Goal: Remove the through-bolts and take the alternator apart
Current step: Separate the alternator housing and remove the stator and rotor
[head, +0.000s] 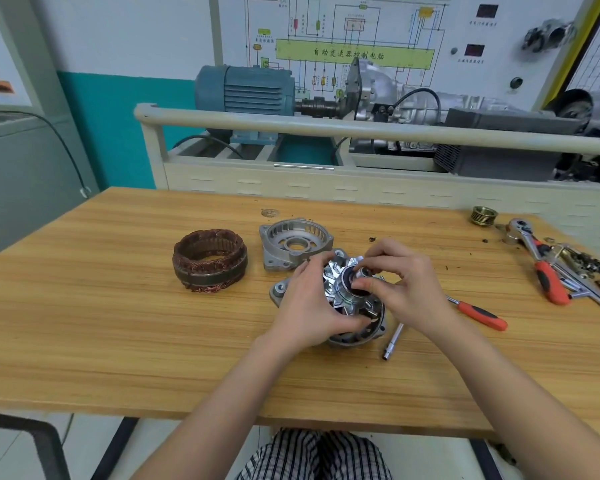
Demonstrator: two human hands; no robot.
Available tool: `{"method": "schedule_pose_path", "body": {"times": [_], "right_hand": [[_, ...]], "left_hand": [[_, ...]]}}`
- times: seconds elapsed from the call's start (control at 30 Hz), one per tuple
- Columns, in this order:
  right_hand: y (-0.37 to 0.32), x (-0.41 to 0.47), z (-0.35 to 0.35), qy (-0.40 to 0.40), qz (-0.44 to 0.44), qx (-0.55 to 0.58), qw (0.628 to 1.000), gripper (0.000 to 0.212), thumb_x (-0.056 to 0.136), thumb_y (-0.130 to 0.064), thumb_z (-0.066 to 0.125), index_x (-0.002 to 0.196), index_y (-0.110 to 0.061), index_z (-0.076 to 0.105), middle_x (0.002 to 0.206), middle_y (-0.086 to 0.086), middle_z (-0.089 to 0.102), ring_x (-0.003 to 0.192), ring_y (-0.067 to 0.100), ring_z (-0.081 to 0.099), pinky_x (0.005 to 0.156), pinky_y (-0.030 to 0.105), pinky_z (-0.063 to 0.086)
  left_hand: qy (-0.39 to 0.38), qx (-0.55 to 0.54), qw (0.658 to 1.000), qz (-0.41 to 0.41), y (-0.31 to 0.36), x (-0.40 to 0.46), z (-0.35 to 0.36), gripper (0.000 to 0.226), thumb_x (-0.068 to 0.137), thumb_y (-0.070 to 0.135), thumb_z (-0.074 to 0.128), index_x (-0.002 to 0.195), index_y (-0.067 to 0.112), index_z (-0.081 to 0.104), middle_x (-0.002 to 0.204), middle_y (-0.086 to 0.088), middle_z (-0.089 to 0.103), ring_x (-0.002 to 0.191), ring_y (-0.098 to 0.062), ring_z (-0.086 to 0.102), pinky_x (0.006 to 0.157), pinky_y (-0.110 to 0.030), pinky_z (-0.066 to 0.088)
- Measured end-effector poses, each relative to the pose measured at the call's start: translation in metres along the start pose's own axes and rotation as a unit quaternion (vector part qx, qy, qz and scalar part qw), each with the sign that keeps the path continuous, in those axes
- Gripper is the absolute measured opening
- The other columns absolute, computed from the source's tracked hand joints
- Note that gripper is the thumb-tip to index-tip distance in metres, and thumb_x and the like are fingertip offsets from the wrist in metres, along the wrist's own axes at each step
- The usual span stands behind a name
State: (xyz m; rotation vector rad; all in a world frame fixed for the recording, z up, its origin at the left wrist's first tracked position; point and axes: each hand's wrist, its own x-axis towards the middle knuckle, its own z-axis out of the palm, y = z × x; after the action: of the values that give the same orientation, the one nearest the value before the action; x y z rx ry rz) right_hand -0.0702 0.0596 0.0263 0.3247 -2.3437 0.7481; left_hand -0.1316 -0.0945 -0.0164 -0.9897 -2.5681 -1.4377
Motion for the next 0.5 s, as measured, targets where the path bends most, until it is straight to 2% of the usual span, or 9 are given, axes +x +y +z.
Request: {"method": "schedule_pose_path", "body": {"times": [0.07,0.13,0.2,0.3,0.4,0.47,0.5], "right_hand": [[0.001,-0.002,-0.001,0.004,0.006,0.008,1.0,0.023,0.073,-0.022,0.076,0.083,-0.001,0.074,0.082,-0.003,0.057,0.075,0.006,0.053,0.07,0.013,0.041],[0.002,-0.005,-0.001,0.001,0.024,0.015,1.0,0.029,0.077,-0.031,0.075,0.087,-0.005,0.072,0.085,-0.006,0.056,0.078,0.004,0.052,0.073,0.008,0.038],[0.001,-0.006,0.0,-0.02,0.057,-0.003,0.998,0.043,0.074,-0.048,0.073,0.098,-0.013,0.068,0.094,-0.01,0.052,0.087,0.001,0.051,0.076,0.011,0.038],[0.001,-0.007,0.003,-0.048,0.108,-0.04,0.992,0.072,0.059,-0.068,0.066,0.112,-0.018,0.063,0.102,-0.008,0.047,0.092,0.002,0.048,0.079,0.011,0.036],[0.001,-0.005,-0.003,-0.07,0.126,-0.043,0.989,0.076,0.059,-0.065,0.063,0.118,-0.018,0.064,0.102,-0.006,0.051,0.092,0.003,0.047,0.079,0.004,0.034],[0.002,-0.006,-0.007,-0.078,0.127,-0.034,0.988,0.074,0.059,-0.062,0.064,0.119,-0.019,0.065,0.103,-0.006,0.054,0.091,0.0,0.048,0.081,0.008,0.037],[0.003,-0.007,-0.008,-0.071,0.131,-0.024,0.989,0.074,0.058,-0.062,0.065,0.119,-0.02,0.064,0.105,-0.006,0.055,0.093,0.0,0.049,0.085,0.014,0.04]], "left_hand": [[-0.012,0.0,1.0,0.002,-0.002,0.002,-0.001,0.106,0.047,0.054,0.082,0.137,0.031,0.031,0.126,0.024,0.038,0.133,-0.011,0.032,0.106,-0.033,0.036],[-0.028,0.008,1.0,0.004,-0.002,0.002,-0.002,0.111,0.047,0.056,0.083,0.14,0.031,0.029,0.132,0.021,0.038,0.137,-0.015,0.028,0.11,-0.038,0.033],[-0.036,0.043,0.998,0.012,0.0,0.003,-0.002,0.119,0.045,0.058,0.085,0.144,0.025,0.027,0.143,0.012,0.037,0.139,-0.018,0.026,0.113,-0.041,0.029],[-0.018,0.068,0.997,0.023,0.003,0.004,0.003,0.119,0.044,0.057,0.086,0.143,0.022,0.03,0.143,0.008,0.041,0.138,-0.019,0.029,0.113,-0.039,0.028],[-0.024,0.073,0.997,0.028,0.006,0.009,0.006,0.12,0.043,0.057,0.086,0.142,0.02,0.031,0.142,0.007,0.043,0.138,-0.02,0.029,0.112,-0.036,0.028],[-0.04,0.091,0.994,0.043,0.005,0.012,0.004,0.124,0.042,0.058,0.087,0.144,0.018,0.029,0.144,0.005,0.041,0.138,-0.02,0.028,0.114,-0.036,0.024],[-0.045,0.097,0.993,0.054,0.003,0.012,0.003,0.125,0.042,0.057,0.087,0.145,0.017,0.028,0.145,0.004,0.04,0.138,-0.019,0.028,0.115,-0.035,0.023]]}}
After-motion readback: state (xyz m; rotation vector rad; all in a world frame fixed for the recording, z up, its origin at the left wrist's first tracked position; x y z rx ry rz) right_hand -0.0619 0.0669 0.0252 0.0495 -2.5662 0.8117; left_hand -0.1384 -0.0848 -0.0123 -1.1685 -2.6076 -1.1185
